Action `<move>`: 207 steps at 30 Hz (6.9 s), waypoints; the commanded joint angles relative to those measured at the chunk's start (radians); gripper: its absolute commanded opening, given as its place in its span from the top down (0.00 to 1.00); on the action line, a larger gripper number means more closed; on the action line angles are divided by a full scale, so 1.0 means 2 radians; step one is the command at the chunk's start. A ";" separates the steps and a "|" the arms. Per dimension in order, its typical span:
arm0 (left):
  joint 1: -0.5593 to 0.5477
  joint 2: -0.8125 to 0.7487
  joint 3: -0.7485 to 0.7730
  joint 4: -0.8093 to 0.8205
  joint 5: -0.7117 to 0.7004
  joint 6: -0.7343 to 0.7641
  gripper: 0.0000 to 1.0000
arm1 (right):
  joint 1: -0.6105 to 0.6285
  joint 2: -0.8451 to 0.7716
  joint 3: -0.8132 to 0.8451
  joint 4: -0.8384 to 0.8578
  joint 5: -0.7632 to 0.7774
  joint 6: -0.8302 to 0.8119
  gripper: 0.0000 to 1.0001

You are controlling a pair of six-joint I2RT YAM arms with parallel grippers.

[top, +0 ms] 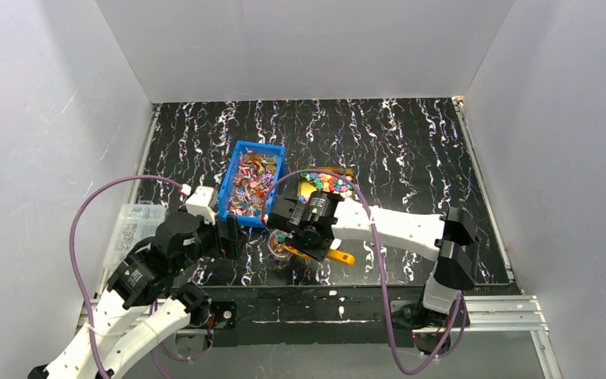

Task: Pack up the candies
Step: Place the fake candies in the packing bottle, then scoop the fake candies from the storage box, then place the fake candies in the packing bottle.

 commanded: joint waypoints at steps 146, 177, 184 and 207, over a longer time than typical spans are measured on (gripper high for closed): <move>0.001 -0.003 -0.004 -0.005 -0.011 -0.001 0.02 | -0.230 0.042 -0.010 0.110 0.046 -0.028 0.99; 0.001 0.004 0.014 -0.021 0.005 -0.018 0.02 | -0.066 -0.075 -0.041 -0.028 -0.040 0.026 0.99; 0.001 -0.024 0.021 -0.035 -0.005 -0.024 0.02 | -0.040 -0.050 -0.015 -0.058 -0.051 0.057 0.99; 0.002 -0.097 -0.007 -0.030 -0.043 -0.032 0.02 | -0.019 0.085 0.125 -0.136 -0.108 0.138 0.99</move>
